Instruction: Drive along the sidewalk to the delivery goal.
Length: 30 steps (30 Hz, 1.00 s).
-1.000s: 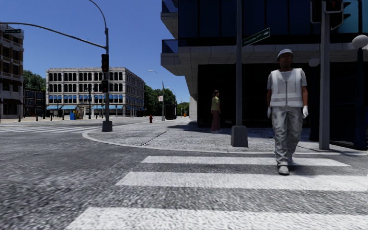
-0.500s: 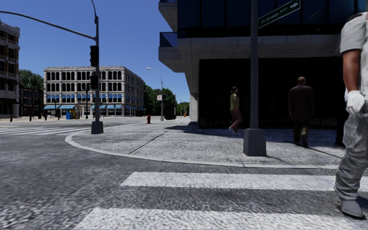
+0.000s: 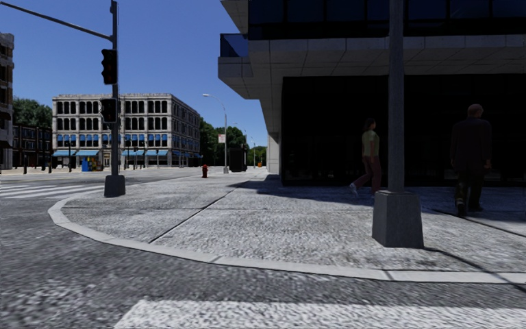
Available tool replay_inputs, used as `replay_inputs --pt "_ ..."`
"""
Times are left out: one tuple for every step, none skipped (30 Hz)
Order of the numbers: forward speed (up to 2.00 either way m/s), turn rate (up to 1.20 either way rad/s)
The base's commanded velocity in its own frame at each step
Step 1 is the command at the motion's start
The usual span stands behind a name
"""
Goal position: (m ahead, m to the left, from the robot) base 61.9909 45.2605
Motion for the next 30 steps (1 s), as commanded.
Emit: replay_inputs --pt "2.00 -0.20" --pt "2.00 0.00" --pt "2.00 0.00" --pt "2.00 0.00" --pt "2.00 0.00" --pt "2.00 0.00" --pt "2.00 0.00" --pt "2.00 0.00" --pt "2.00 0.00" --pt "2.00 0.00" --pt "2.00 0.00" --pt "2.00 0.00" --pt "2.00 0.00" --pt "2.00 0.00" --pt "2.00 0.00" --pt "2.00 0.00" --pt "2.00 0.00" --pt "2.00 0.00" --pt "2.00 0.00" --pt "2.00 0.00" --pt "2.00 0.00" --pt "2.00 0.43" --pt "2.00 0.57" --pt "2.00 0.57" --pt "2.00 0.60" --pt "2.00 0.61" --pt "2.00 0.61" --pt "1.99 0.62" --pt "1.95 0.62" --pt "1.89 0.62"
